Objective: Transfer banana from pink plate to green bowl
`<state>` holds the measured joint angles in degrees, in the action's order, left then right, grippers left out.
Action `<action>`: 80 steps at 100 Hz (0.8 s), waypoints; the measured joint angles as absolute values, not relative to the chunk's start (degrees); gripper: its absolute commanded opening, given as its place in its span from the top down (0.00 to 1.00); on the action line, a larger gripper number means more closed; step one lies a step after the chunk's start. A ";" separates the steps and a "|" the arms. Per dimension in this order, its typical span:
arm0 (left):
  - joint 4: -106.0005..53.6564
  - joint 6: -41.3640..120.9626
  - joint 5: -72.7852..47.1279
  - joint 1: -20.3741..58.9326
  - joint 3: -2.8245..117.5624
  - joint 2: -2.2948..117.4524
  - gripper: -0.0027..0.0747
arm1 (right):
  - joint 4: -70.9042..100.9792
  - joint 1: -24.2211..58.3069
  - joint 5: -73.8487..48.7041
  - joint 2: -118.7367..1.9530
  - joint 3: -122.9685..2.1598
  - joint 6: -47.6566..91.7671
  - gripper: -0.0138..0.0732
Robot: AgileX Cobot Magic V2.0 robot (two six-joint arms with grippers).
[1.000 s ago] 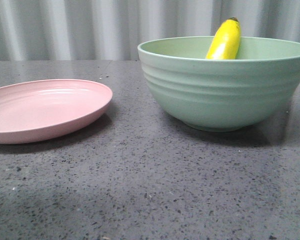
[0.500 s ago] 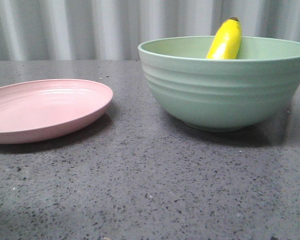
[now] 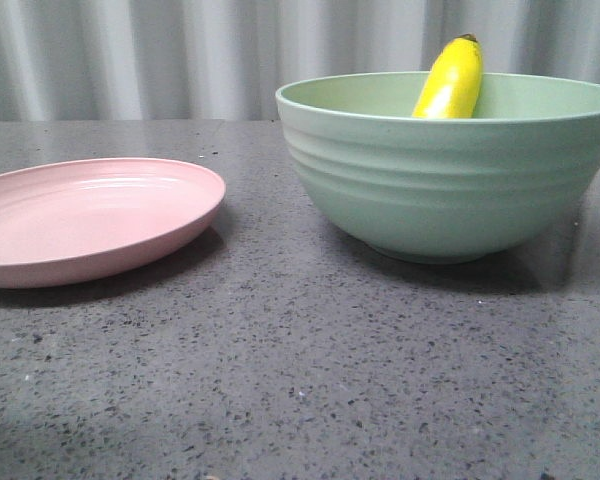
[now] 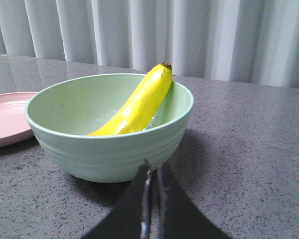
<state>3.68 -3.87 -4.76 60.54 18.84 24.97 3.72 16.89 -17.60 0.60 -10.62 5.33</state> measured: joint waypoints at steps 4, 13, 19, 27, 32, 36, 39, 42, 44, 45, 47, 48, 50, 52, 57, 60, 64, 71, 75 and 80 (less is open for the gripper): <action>3.78 -3.87 -3.99 59.97 18.33 24.97 0.99 | 3.72 16.89 -17.60 0.60 -10.62 5.33 0.92; 3.65 -3.87 0.00 57.04 16.09 24.97 0.99 | 3.72 16.89 -17.60 0.60 -10.62 5.33 0.92; 3.41 -3.87 5.01 54.47 13.95 24.64 0.99 | 3.72 16.89 -17.60 0.60 -10.62 5.33 0.92; 2.96 -3.87 11.16 49.98 10.09 22.35 0.99 | 3.72 16.89 -17.60 0.60 -10.62 5.33 0.92; 2.81 -3.87 14.47 47.16 7.82 20.07 0.99 | 3.72 16.89 -17.60 0.60 -10.62 5.33 0.92; 2.69 -3.87 16.08 45.03 5.88 18.04 0.99 | 3.72 16.89 -17.60 0.60 -10.62 5.33 0.92; 2.60 -3.87 17.16 42.73 4.62 16.74 0.99 | 3.72 16.89 -17.60 0.60 -10.62 5.33 0.92; 2.36 -3.87 17.79 40.74 3.38 15.53 0.99 | 3.72 16.89 -17.60 0.60 -10.62 5.33 0.92; 2.27 -3.87 18.10 39.21 2.49 14.67 0.99 | 3.72 16.89 -17.60 0.60 -10.62 5.33 0.92; 2.34 -3.87 18.12 38.68 1.89 14.09 0.99 | 3.72 16.89 -17.60 0.60 -10.62 5.33 0.92; 2.22 -3.87 18.23 37.07 1.32 13.52 0.99 | 3.72 16.89 -17.60 0.60 -10.62 5.33 0.92; 2.22 -3.87 18.27 35.97 0.75 12.94 0.99 | 3.72 16.89 -17.60 0.60 -10.62 5.33 0.92; 2.10 -3.87 18.37 34.86 0.05 12.08 0.99 | 3.72 16.89 -17.60 0.60 -10.62 5.33 0.92; 2.10 -3.87 17.72 33.16 -0.07 11.20 0.99 | 3.72 16.89 -17.60 0.60 -10.62 5.33 0.92; 2.10 -3.87 16.78 29.18 -0.07 9.17 0.99 | 3.72 16.89 -17.60 0.60 -10.62 5.33 0.92; 1.99 -3.87 16.34 26.38 -0.07 7.86 0.99 | 3.72 16.89 -17.70 0.60 -10.62 5.33 0.92; 1.99 -3.87 15.01 23.62 -0.07 6.15 0.99 | 3.72 16.89 -17.69 0.60 -10.62 5.33 0.92; 1.99 -3.87 13.00 18.41 -0.07 3.63 0.99 | 3.72 16.89 -17.69 0.60 -10.62 5.33 0.92; 1.99 -3.78 11.46 15.53 -0.07 2.26 0.99 | 3.72 16.89 -17.69 0.60 -10.62 5.33 0.92; 1.99 -3.54 9.08 12.55 -0.07 0.84 0.99 | 3.72 16.89 -17.69 0.60 -10.62 5.33 0.92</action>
